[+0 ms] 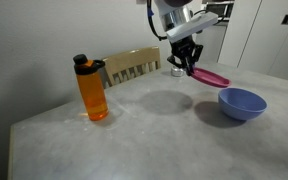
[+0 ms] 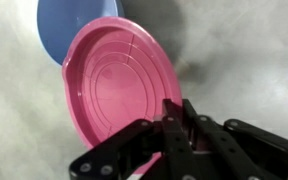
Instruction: Put the pink plate on the blue bowl, remove the pink plate and put it back on the the blue bowl
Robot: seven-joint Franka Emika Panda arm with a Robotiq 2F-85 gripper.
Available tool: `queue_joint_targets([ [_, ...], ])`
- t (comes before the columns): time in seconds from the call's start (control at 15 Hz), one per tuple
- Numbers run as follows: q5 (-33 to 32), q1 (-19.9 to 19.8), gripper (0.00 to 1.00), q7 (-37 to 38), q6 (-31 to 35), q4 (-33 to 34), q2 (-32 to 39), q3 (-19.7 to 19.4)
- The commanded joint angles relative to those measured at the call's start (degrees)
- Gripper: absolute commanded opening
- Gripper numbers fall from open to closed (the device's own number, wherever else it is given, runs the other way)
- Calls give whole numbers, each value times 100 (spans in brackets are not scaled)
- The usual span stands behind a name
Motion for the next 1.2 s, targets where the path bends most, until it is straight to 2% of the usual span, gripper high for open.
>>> queue_joint_targets([
  [0.0,-123,-29,3,440,20,-990,-731,77],
  [0.4,58,-204,3,947,176,-2120,-1191,205],
  [0.67,90,-298,3,1193,288,-2618,-1289,241],
  [1.13,-56,-385,3,1330,531,-2770,-1241,213],
])
